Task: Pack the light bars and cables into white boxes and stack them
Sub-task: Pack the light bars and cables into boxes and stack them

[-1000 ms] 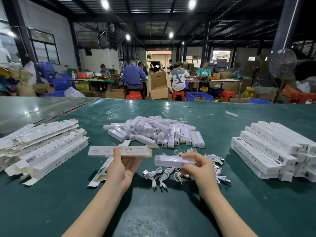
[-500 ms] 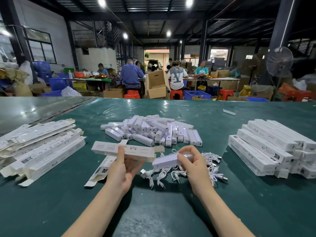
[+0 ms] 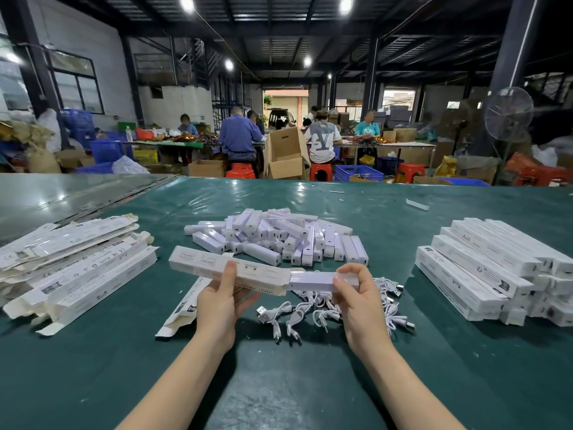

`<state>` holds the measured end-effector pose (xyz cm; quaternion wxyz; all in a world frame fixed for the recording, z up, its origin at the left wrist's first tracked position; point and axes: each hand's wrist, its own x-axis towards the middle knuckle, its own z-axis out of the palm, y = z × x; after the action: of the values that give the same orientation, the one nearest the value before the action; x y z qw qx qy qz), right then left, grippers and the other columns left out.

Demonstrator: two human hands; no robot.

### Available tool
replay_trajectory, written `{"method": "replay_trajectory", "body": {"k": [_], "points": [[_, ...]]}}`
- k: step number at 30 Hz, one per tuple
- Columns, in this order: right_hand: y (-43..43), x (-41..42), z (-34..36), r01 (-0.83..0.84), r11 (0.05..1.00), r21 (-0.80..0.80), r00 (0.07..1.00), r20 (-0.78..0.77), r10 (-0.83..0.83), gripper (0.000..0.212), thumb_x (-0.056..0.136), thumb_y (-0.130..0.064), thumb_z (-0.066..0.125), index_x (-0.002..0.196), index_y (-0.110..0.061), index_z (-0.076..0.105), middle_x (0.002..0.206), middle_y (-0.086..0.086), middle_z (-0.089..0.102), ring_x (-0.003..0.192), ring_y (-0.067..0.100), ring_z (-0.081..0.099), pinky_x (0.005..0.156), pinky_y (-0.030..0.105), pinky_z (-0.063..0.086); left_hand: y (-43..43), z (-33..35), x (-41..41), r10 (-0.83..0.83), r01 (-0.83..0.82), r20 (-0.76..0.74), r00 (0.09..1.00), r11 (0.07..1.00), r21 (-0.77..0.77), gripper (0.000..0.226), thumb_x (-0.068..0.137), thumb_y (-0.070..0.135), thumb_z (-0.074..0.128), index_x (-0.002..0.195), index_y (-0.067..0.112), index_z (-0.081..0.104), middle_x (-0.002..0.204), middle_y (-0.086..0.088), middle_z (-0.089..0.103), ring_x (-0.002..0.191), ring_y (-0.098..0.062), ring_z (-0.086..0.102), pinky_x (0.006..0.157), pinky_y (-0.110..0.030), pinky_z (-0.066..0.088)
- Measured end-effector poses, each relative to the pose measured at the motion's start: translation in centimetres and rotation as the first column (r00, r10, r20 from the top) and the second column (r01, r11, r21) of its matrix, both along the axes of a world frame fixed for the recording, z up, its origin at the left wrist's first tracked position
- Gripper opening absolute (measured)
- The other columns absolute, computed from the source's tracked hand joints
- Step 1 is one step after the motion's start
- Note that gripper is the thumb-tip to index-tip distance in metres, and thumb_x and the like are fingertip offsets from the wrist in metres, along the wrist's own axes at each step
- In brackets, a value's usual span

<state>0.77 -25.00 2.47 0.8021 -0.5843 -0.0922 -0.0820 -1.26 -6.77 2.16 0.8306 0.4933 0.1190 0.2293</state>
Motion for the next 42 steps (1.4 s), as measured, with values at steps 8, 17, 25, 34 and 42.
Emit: {"method": "replay_trajectory", "body": {"k": [8,17,25,34,42], "points": [[0.5,0.0,-0.4,0.093,0.989,-0.115,0.995,0.055,-0.088,0.034,0.088,0.001,0.054,0.089,-0.027,0.035,0.095,0.0,0.043,0.072,0.012,0.049,0.069,0.025,0.045,-1.6,0.3,-0.1,-0.23,0.233,0.034,0.972,0.954,-0.189,0.026,0.095,0.021,0.047,0.108,0.0,0.056,0.077,-0.008,0.073,0.069,-0.015,0.071,0.056,-0.021,0.056],[2.4,-1.1,-0.3,0.022,0.97,-0.241,0.973,0.229,0.035,0.026,0.09,-0.006,0.055,0.079,-0.028,0.063,0.107,-0.004,0.053,0.099,0.004,0.052,0.08,0.002,0.037,-3.0,-0.2,-0.1,-0.296,0.302,0.065,0.953,0.909,-0.287,0.027,0.094,0.022,0.047,0.107,0.0,0.057,0.082,-0.012,0.072,0.07,-0.019,0.072,0.06,-0.028,0.059],[0.8,0.0,-1.6,0.307,0.455,-0.836,0.891,0.42,0.172,0.025,0.087,-0.006,0.051,0.106,-0.01,0.068,0.109,0.004,0.059,0.106,0.02,0.051,0.087,0.018,0.032,0.0,0.4,0.3,-0.09,0.098,0.039,0.995,0.895,-0.436,0.026,0.095,0.03,0.048,0.079,0.01,0.055,0.056,0.0,0.067,0.06,-0.015,0.067,0.05,-0.028,0.057],[1.7,-0.7,-1.1,0.305,0.202,-0.931,0.859,0.361,0.364,0.034,0.084,-0.043,0.06,0.095,-0.012,0.067,0.1,0.003,0.06,0.098,0.018,0.048,0.084,0.025,0.031,0.3,-0.6,0.5,-0.125,0.12,0.012,0.992,0.919,-0.376,0.023,0.095,0.031,0.047,0.083,0.014,0.057,0.056,0.004,0.067,0.051,-0.008,0.066,0.046,-0.024,0.055],[2.0,-0.6,-0.4,0.157,0.172,-0.973,0.87,0.218,0.441,0.029,0.089,-0.019,0.052,0.116,-0.011,0.057,0.119,0.005,0.048,0.105,0.021,0.049,0.086,0.022,0.033,0.3,-0.4,0.4,-0.118,0.118,0.025,0.993,0.91,-0.398,0.018,0.095,0.027,0.049,0.087,0.015,0.059,0.059,0.002,0.069,0.057,-0.011,0.066,0.047,-0.024,0.055]]}}
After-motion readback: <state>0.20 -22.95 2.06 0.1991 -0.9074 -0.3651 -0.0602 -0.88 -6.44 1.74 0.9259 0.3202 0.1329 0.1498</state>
